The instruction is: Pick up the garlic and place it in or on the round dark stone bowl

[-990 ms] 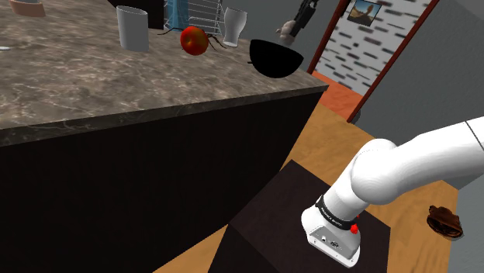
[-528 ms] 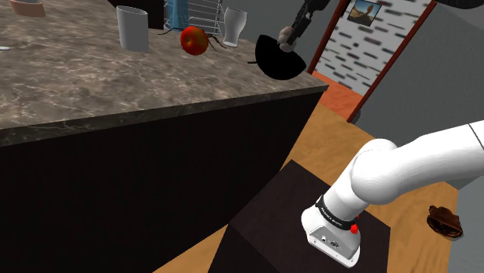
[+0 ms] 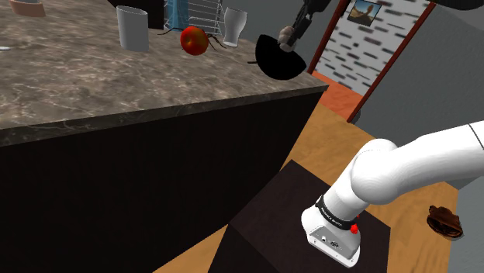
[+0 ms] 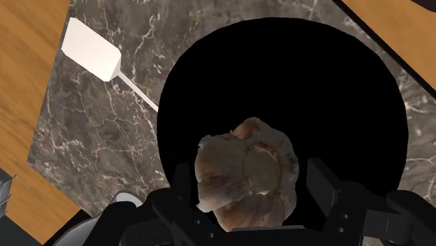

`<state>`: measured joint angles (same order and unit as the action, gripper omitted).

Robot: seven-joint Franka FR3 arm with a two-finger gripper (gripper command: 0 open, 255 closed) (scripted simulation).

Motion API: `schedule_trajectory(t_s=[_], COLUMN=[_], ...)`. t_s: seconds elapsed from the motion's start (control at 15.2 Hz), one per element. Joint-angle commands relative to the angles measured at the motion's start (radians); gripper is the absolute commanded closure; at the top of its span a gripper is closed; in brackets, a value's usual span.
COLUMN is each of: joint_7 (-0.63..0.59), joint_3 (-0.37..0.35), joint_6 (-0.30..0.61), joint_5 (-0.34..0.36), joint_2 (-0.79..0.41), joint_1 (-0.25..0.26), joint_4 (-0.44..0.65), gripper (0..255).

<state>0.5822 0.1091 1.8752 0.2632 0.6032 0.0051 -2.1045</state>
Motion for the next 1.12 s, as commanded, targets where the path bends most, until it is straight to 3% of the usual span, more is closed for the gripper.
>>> schedule_trajectory(t_s=[0.0,0.26,0.53,1.06], joint_7=[0.001,-0.003,0.003,0.003], joint_3=[0.001,-0.001,-0.027,-0.027], joint_6=[-0.005,-0.002,-0.128,-0.128], joint_5=[-0.001,0.0,-0.013,-0.013], joint_2=[-0.005,-0.003,0.002,0.002], joint_1=[0.0,0.0,0.004,0.004], joint_4=[-0.004,-0.009,0.108,0.108], gripper=[0,0,0,0])
